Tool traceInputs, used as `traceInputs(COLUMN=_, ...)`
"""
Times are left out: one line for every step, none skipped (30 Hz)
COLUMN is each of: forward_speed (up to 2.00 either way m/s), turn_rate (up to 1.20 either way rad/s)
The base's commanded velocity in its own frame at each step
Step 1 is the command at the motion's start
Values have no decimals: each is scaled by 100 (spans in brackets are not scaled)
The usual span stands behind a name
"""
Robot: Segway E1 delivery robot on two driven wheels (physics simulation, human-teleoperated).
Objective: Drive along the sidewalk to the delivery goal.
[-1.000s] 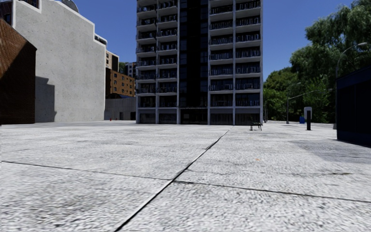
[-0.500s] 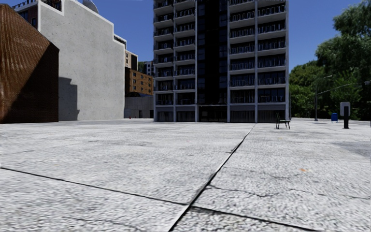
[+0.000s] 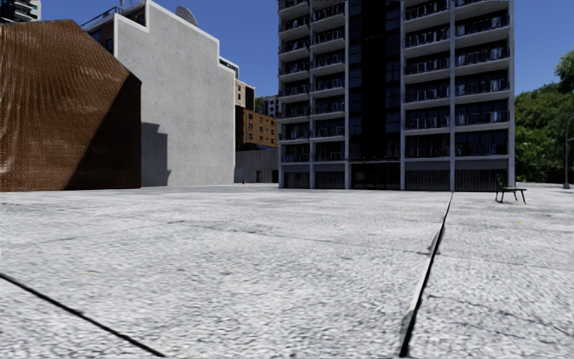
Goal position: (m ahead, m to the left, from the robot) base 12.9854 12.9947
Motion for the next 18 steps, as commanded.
traceInputs(forward_speed=172, turn_rate=41)
traceInputs(forward_speed=172, turn_rate=41)
traceInputs(forward_speed=172, turn_rate=41)
traceInputs(forward_speed=176, turn_rate=41)
traceInputs(forward_speed=178, turn_rate=41)
traceInputs(forward_speed=179, turn_rate=41)
traceInputs(forward_speed=180, turn_rate=41)
traceInputs(forward_speed=180, turn_rate=41)
traceInputs(forward_speed=180, turn_rate=41)
traceInputs(forward_speed=180, turn_rate=41)
traceInputs(forward_speed=180, turn_rate=41)
traceInputs(forward_speed=180, turn_rate=41)
traceInputs(forward_speed=180, turn_rate=41)
traceInputs(forward_speed=180, turn_rate=41)
traceInputs(forward_speed=180, turn_rate=43)
traceInputs(forward_speed=180, turn_rate=47)
traceInputs(forward_speed=180, turn_rate=47)
traceInputs(forward_speed=180, turn_rate=51)
